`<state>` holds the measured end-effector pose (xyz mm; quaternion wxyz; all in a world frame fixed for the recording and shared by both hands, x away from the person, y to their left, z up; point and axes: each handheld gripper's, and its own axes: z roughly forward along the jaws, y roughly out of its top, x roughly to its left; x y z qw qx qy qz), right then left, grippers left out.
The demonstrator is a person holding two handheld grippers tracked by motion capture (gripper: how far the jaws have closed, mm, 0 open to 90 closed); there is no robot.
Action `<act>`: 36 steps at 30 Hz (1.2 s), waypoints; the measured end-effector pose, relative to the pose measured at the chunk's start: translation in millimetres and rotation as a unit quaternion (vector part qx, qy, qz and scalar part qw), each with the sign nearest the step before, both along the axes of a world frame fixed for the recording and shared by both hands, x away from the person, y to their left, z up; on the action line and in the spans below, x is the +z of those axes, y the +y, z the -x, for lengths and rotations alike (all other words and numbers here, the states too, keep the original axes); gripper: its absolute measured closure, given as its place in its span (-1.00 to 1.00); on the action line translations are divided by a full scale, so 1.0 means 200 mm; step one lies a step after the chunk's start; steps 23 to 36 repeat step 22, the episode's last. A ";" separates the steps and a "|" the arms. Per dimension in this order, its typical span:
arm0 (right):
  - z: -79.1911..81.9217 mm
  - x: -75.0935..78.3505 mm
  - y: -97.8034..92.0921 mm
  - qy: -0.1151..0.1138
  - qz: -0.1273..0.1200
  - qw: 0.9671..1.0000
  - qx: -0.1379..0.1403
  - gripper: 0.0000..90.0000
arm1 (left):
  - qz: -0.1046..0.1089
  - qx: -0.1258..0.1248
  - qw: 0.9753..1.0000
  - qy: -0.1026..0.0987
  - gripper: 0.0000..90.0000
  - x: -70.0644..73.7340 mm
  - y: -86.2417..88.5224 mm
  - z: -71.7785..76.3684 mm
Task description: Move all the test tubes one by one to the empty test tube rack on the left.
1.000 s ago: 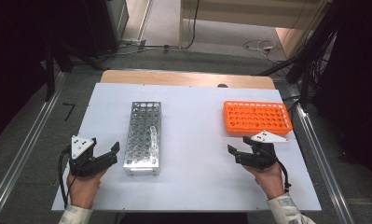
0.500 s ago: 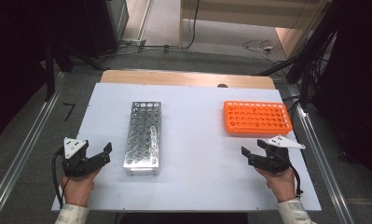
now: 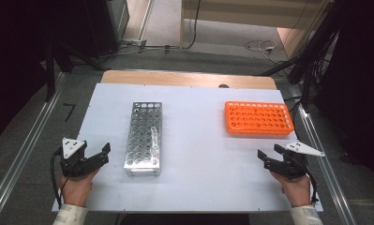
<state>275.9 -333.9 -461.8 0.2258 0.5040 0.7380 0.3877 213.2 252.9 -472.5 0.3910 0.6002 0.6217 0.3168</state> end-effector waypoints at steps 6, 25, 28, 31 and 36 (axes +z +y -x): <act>0.03 -0.03 -0.11 0.007 -0.002 1.000 -0.028 -0.46 | -0.002 0.000 1.000 0.000 -0.58 0.00 0.00 0.00; 0.03 -0.11 -0.30 0.036 -0.013 0.996 -0.079 -0.47 | -0.012 0.006 1.000 0.015 -0.59 -0.04 0.00 -0.02; 0.03 -0.11 -0.30 0.036 -0.013 0.996 -0.079 -0.47 | -0.012 0.006 1.000 0.015 -0.59 -0.04 0.00 -0.02; 0.03 -0.11 -0.30 0.036 -0.013 0.996 -0.079 -0.47 | -0.012 0.006 1.000 0.015 -0.59 -0.04 0.00 -0.02; 0.03 -0.11 -0.30 0.036 -0.013 0.996 -0.079 -0.47 | -0.012 0.006 1.000 0.015 -0.59 -0.04 0.00 -0.02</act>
